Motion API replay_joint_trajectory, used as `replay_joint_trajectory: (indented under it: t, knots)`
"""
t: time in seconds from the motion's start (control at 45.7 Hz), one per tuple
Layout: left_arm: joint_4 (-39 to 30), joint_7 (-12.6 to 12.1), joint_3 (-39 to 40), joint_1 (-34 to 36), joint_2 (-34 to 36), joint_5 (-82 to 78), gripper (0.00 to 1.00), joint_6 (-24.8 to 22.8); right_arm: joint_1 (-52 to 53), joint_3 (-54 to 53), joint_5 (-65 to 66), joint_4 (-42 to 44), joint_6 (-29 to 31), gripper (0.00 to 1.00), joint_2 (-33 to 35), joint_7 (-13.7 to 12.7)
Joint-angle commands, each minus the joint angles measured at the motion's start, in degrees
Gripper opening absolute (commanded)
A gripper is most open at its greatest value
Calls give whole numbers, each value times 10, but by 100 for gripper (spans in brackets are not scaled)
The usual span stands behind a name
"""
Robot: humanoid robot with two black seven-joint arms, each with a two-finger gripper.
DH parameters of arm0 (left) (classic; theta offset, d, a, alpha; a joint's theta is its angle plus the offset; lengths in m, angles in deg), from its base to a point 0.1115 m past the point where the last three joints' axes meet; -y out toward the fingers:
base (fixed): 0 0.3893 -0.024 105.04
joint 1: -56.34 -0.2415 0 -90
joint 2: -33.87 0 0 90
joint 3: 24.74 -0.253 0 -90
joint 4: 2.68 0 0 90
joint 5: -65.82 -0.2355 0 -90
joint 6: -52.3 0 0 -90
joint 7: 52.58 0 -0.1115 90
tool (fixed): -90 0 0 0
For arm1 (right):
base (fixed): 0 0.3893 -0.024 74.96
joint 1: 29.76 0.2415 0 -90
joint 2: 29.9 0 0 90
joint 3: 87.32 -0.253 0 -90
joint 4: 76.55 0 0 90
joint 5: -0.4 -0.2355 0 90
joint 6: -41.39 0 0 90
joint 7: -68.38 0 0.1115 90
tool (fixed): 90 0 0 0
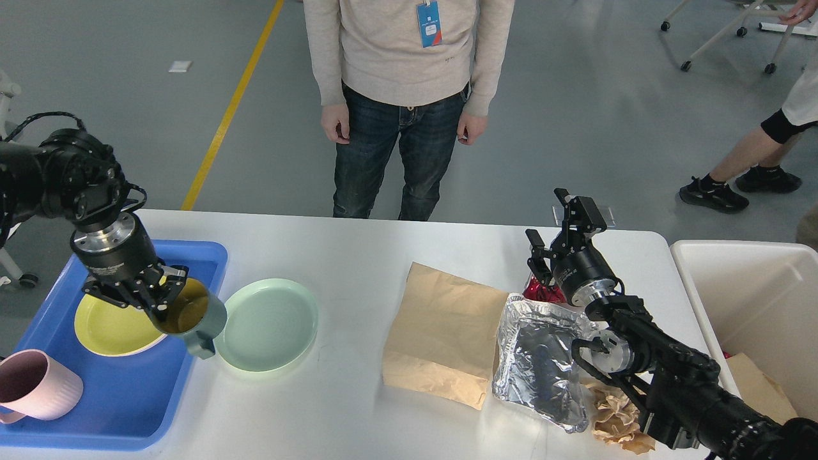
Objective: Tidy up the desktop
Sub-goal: 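Lift the mug and place it in the blue tray, release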
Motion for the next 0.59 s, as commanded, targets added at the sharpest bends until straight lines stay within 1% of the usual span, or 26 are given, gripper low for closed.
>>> replay_joint_trajectory:
  t: [0.0,0.35,0.569]
  knots:
    - [4,2,-27,-25,15,0,0,0,0,0,0,0,0,100,0,0]
    - [6,3,-49,-61,31,0,0,0,0,0,0,0,0,100,0,0]
    - [69,6,-46,-112,29,0,0,0,0,0,0,0,0,100,0,0]
